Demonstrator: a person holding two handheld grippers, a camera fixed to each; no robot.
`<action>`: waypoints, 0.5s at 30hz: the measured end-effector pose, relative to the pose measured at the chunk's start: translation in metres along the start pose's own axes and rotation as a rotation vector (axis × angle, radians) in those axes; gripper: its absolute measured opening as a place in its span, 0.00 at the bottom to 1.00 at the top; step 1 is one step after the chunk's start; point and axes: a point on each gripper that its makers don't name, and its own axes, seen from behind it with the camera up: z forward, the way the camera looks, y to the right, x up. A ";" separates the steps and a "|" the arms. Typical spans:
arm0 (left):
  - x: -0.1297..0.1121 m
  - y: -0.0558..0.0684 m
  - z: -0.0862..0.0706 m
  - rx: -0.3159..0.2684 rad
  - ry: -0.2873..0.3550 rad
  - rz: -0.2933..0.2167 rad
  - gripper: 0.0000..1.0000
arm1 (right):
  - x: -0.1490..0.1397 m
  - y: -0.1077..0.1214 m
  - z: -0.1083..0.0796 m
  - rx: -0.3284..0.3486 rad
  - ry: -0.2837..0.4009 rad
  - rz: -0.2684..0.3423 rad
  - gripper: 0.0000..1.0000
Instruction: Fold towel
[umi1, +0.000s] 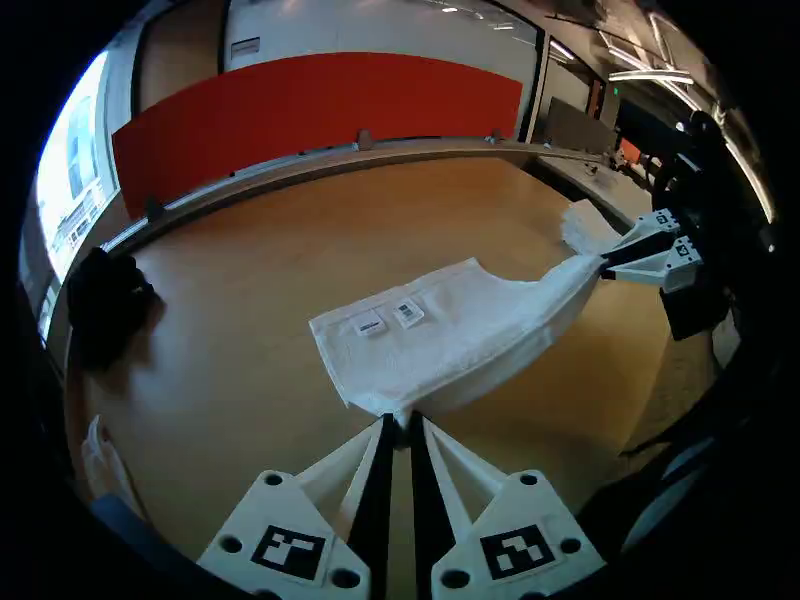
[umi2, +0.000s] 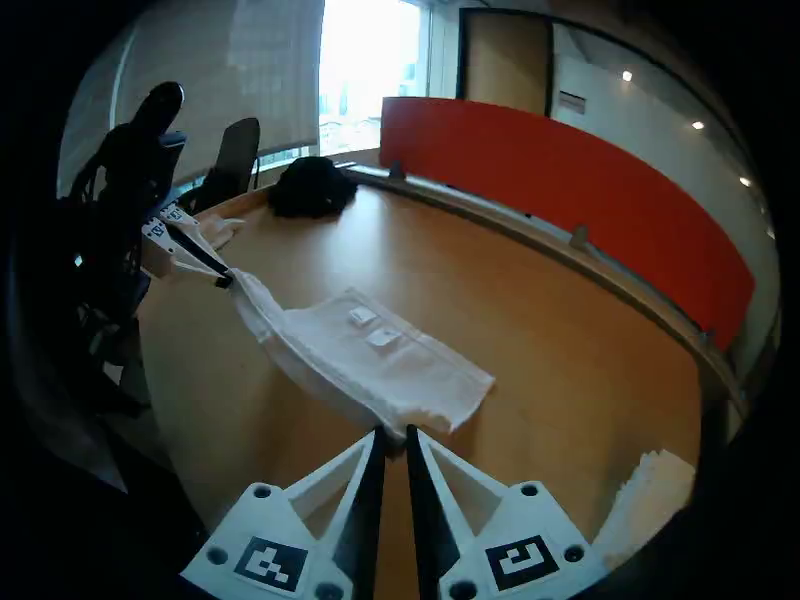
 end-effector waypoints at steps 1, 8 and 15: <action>0.000 0.001 -0.001 0.000 -0.001 0.000 0.12 | 0.001 -0.001 -0.002 0.001 0.000 0.000 0.15; 0.000 0.006 -0.010 -0.003 -0.009 0.003 0.12 | 0.003 -0.004 -0.011 0.004 0.002 -0.002 0.15; -0.003 0.011 -0.013 -0.006 -0.018 -0.003 0.12 | 0.001 -0.006 -0.014 0.011 -0.006 0.004 0.15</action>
